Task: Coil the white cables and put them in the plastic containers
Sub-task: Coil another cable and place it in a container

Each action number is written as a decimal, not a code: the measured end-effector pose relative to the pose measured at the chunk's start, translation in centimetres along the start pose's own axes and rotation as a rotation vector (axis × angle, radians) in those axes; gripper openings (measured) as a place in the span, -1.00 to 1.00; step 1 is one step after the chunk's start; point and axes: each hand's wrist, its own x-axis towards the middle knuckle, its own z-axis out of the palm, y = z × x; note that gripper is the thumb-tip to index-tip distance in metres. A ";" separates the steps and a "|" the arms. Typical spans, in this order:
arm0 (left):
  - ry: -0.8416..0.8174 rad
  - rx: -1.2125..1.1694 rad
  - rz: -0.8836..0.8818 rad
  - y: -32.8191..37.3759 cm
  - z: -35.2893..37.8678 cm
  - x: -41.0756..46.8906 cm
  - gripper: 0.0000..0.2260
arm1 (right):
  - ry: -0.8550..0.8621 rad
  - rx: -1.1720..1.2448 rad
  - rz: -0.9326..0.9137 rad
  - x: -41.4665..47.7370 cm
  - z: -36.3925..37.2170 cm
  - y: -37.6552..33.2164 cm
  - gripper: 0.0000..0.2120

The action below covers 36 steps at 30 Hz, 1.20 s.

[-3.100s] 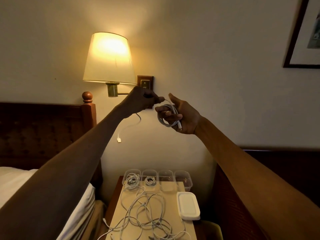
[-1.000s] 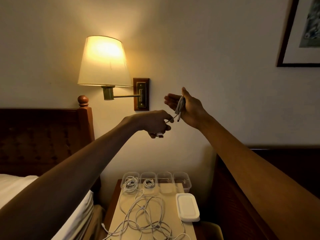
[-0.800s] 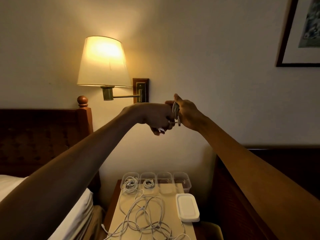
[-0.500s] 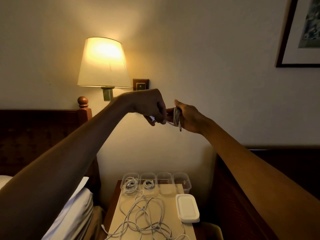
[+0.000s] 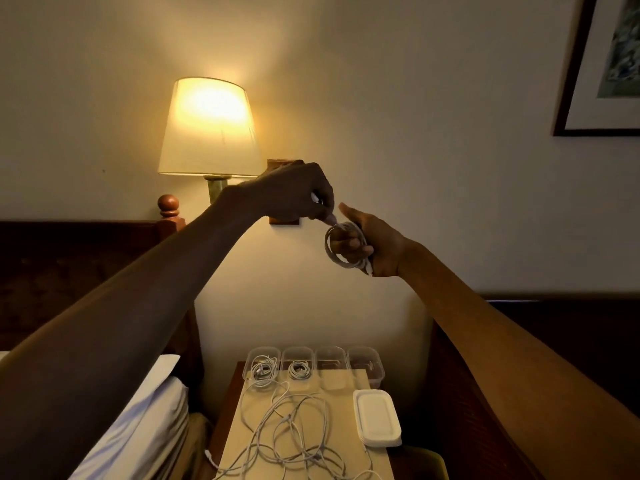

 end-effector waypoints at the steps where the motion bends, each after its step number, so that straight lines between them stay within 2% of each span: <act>1: 0.027 -0.111 0.011 -0.3 0.8 0.0 -0.85 | -0.041 0.047 0.006 0.0 -0.2 -0.1 -0.42; 3: 0.005 -0.417 -0.045 -0.7 2.5 -0.2 -0.86 | -0.111 0.076 0.005 -0.2 -0.5 -0.2 -0.38; 7: -0.191 -1.142 -0.208 -0.3 5.1 -0.7 -0.78 | -0.212 0.141 -0.021 -0.4 -0.9 -0.1 -0.42; 10: -0.104 -1.340 -0.253 0.5 6.1 -0.6 -0.73 | -0.222 0.165 -0.030 -0.5 -0.8 0.0 -0.40; 12: -0.055 -1.417 -0.298 1.0 6.5 -0.4 -0.80 | -0.187 0.124 -0.070 -0.9 -0.7 -0.2 -0.33; 15: -0.077 -1.460 -0.322 1.1 6.7 -0.3 -0.81 | -0.058 0.061 -0.101 -1.7 0.2 -0.3 -0.29; 20: -0.089 -1.380 -0.304 1.0 7.1 -0.1 -0.74 | 0.168 -0.005 -0.185 -1.8 0.8 -0.3 -0.44; 24: -0.023 -1.373 -0.327 1.2 7.5 0.4 -0.76 | 0.282 -0.069 -0.243 -0.7 -0.1 -0.4 -0.37; 28: 0.071 -1.362 -0.331 0.9 7.9 0.7 -0.84 | 0.350 -0.137 -0.245 -0.1 -0.3 -0.6 -0.24; 33: 0.127 -1.328 -0.328 0.9 8.1 0.7 -0.88 | 0.380 -0.102 -0.256 0.0 -0.4 -0.6 -0.35; 36: 0.189 -1.330 -0.369 0.8 8.0 0.8 -0.88 | 0.346 -0.215 -0.300 0.1 -0.5 -0.4 -0.41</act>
